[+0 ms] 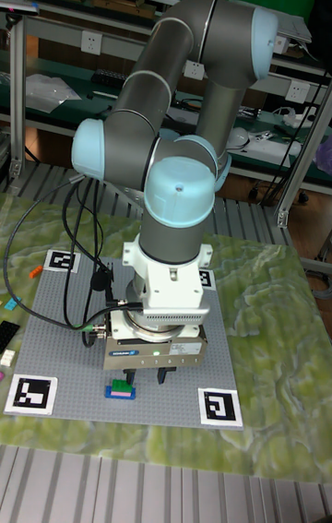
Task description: Stack small Lego blocks one on top of the other
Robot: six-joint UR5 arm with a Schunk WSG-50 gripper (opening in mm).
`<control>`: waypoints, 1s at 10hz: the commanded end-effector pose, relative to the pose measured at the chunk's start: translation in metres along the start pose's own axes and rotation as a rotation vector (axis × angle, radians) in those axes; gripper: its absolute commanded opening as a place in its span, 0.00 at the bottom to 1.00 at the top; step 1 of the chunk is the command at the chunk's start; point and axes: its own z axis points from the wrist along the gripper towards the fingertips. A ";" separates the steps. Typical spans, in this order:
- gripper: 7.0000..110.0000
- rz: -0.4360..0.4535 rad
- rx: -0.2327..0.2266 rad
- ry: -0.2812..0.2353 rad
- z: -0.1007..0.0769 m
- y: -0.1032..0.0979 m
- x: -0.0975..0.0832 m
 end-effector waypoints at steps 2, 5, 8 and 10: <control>0.36 -0.018 0.008 -0.009 -0.016 -0.018 0.010; 0.15 0.030 0.042 -0.002 -0.021 -0.023 0.025; 0.15 -0.012 0.035 0.003 -0.022 -0.020 0.029; 0.00 -0.063 0.044 -0.027 -0.024 -0.019 0.038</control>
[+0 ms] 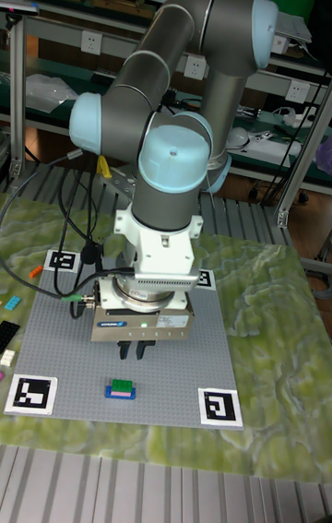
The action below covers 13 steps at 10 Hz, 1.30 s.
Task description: Stack small Lego blocks one on top of the other
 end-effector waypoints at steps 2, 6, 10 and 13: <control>0.00 -0.078 0.014 -0.068 -0.002 -0.009 0.011; 0.00 -0.082 0.019 -0.082 -0.005 -0.040 0.021; 0.00 -0.106 -0.058 -0.088 -0.004 -0.023 0.021; 0.00 -0.016 -0.168 -0.170 -0.009 0.003 0.000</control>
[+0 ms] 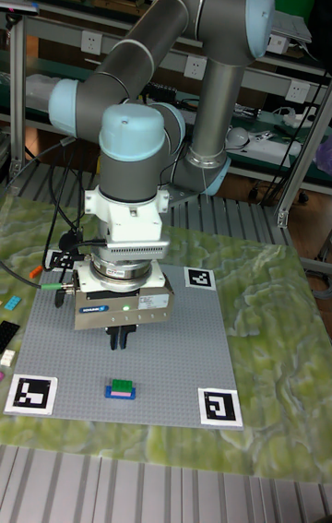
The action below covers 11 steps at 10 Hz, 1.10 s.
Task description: Stack small Lego blocks one on top of the other
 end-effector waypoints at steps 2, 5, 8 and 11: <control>0.00 -0.082 -0.121 0.002 -0.003 0.027 0.003; 0.00 -0.062 -0.116 0.107 -0.005 0.025 0.029; 0.00 -0.165 -0.138 0.070 -0.005 0.030 0.021; 0.00 -0.197 -0.069 0.068 -0.003 0.009 0.028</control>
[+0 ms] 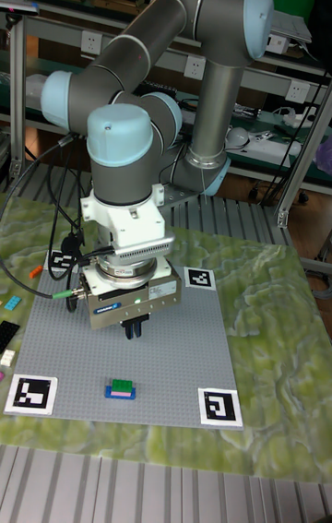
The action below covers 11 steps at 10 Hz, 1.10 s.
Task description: Stack small Lego blocks one on top of the other
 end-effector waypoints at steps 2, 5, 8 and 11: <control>0.00 -0.032 0.050 0.007 -0.001 -0.020 0.021; 0.00 -0.073 0.069 0.012 -0.004 -0.040 0.043; 0.00 -0.091 0.042 0.001 -0.002 -0.049 0.047; 0.00 -0.078 0.052 0.012 -0.002 -0.052 0.049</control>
